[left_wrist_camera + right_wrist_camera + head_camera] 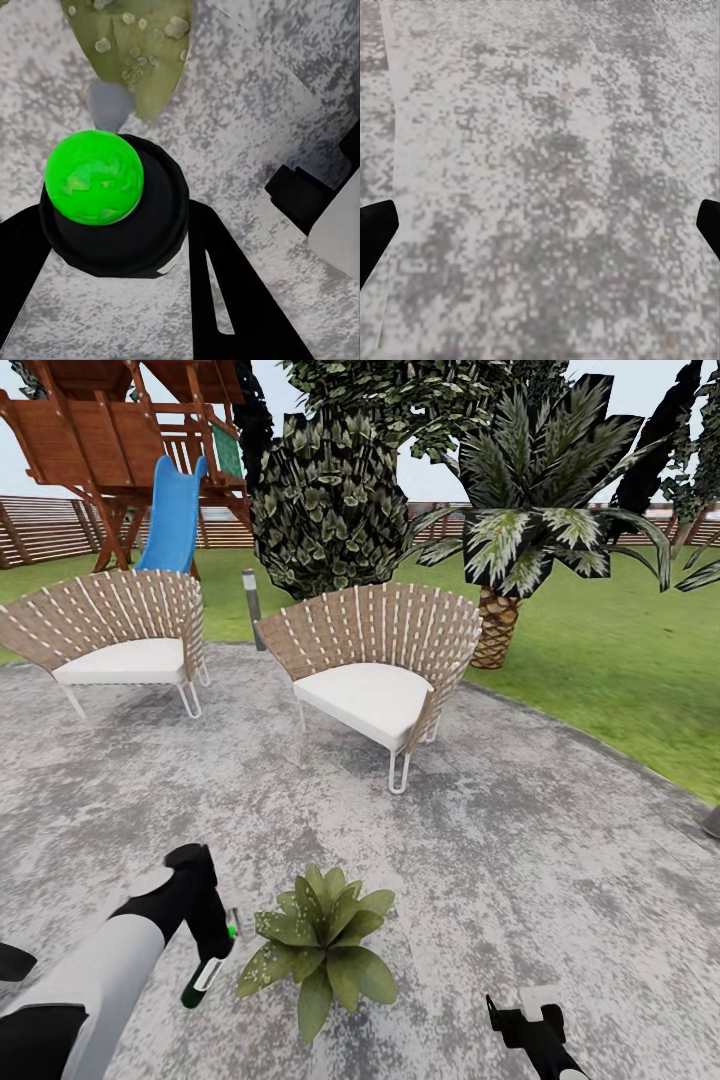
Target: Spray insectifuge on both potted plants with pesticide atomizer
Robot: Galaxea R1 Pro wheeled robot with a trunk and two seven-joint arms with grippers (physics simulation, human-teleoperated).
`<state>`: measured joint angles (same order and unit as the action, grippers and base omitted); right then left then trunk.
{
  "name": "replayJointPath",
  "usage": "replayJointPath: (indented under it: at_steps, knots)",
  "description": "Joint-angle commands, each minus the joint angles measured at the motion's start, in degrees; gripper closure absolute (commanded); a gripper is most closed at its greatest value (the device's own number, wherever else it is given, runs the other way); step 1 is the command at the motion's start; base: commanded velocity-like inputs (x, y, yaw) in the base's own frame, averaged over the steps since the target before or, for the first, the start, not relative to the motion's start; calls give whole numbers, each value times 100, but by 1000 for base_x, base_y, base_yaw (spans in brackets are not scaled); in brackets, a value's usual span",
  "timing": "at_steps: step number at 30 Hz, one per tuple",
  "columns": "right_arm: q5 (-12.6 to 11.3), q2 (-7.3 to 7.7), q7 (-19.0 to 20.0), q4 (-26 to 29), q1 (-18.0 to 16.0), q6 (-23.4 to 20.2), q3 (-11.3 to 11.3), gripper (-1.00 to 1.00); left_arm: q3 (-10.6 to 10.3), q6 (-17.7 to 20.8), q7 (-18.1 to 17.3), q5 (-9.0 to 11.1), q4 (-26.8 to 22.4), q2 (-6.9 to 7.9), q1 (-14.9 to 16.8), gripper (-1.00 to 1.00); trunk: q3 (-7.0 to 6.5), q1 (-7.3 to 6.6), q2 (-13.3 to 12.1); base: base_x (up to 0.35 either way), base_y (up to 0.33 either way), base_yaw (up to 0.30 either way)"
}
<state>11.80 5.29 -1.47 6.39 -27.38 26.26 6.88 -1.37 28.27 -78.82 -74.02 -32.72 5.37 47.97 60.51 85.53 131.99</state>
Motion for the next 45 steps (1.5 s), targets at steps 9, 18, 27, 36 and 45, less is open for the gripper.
replayJointPath:
  at_steps: [9, 18, 27, 36, 45]
  knots:
    - [67, -1, -11, -6, -1, 19, 41, -100, 7, -18, 10, -24, 45, 120, -359, 100, 5, -1, 2, 0, 0, 0]
    - [65, -1, -11, -6, -1, 19, 40, -100, 17, 16, 23, 6, -41, -73, -487, 100, 5, -1, 2, 0, 0, 0]
    - [66, -1, -11, -6, 0, 19, 39, -100, 40, -12, 37, 44, 45, 185, -598, 100, 5, -1, 2, 0, 0, 0]
    - [66, -1, -14, -6, -1, 19, 32, -100, 74, 70, 32, 54, -36, 186, -615, 100, 5, -1, 2, 0, 0, 15]
    - [65, -1, -11, -6, 0, 19, 32, -100, 63, 109, 30, 63, -202, 159, -605, 100, 5, -1, 2, 0, 0, 230]
